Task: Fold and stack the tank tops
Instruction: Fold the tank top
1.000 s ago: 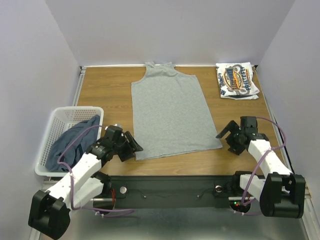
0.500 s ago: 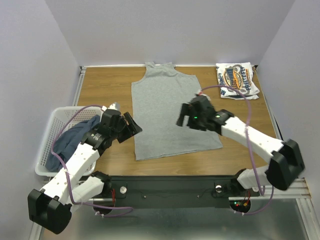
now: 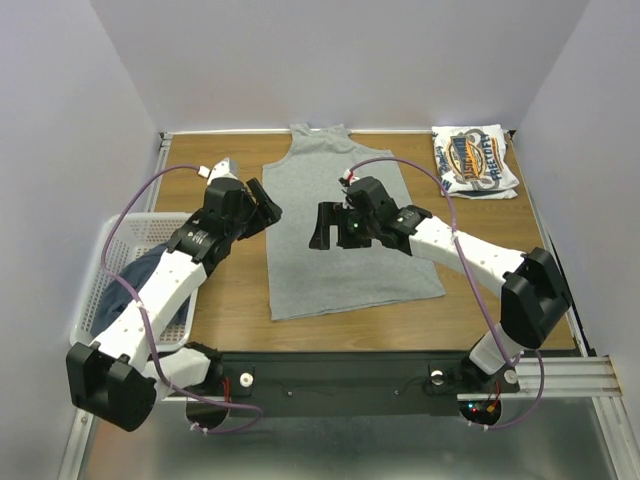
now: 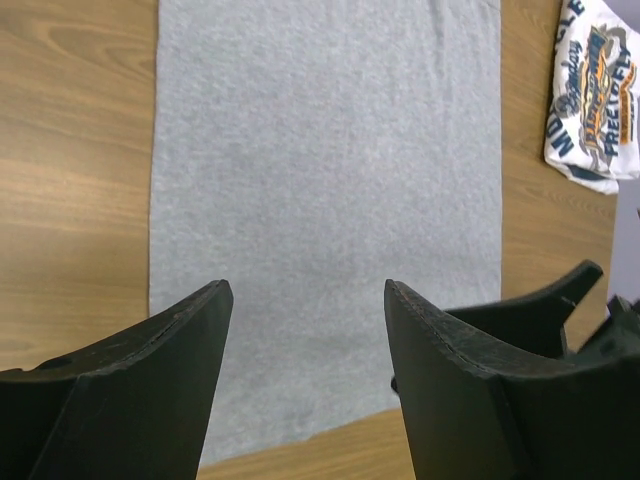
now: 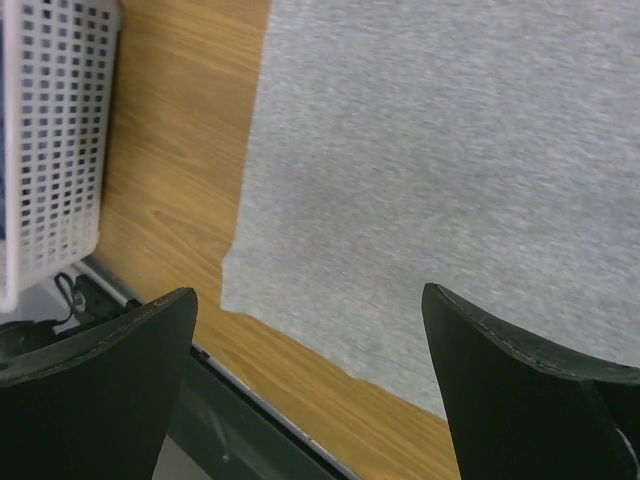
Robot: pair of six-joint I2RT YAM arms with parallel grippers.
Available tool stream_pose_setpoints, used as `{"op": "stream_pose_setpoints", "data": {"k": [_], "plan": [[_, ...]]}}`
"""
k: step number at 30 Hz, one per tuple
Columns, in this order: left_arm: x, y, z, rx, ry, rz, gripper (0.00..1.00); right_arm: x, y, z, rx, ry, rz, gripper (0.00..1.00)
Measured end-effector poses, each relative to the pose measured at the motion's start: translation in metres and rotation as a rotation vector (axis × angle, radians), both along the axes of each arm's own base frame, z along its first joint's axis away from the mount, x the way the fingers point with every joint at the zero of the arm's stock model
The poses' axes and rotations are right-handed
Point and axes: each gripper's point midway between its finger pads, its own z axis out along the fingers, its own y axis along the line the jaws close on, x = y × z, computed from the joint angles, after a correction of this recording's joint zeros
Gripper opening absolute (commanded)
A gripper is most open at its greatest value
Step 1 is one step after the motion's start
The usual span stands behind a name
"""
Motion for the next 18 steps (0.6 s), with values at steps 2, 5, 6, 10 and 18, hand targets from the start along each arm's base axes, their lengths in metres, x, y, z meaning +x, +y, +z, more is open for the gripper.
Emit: {"op": "stream_pose_setpoints", "data": {"k": [2, 5, 6, 10, 18], "plan": [[0.009, 0.002, 0.001, 0.007, -0.003, 0.008, 0.73, 0.0, 0.005, 0.007, 0.024, -0.012, 0.022, 1.0], [0.02, 0.005, 0.003, 0.008, -0.017, 0.008, 0.73, -0.001, 0.01, 0.011, 0.044, -0.019, 0.048, 1.0], [0.022, 0.004, 0.005, 0.006, -0.021, 0.003, 0.73, -0.002, 0.01, 0.012, 0.047, -0.019, 0.053, 1.0], [0.028, 0.004, 0.013, -0.002, -0.043, -0.011, 0.73, -0.003, 0.011, 0.012, 0.051, -0.019, 0.067, 1.0], [0.029, -0.001, 0.016, -0.009, -0.053, -0.039, 0.73, -0.003, 0.012, 0.013, 0.055, -0.021, 0.069, 1.0]]}}
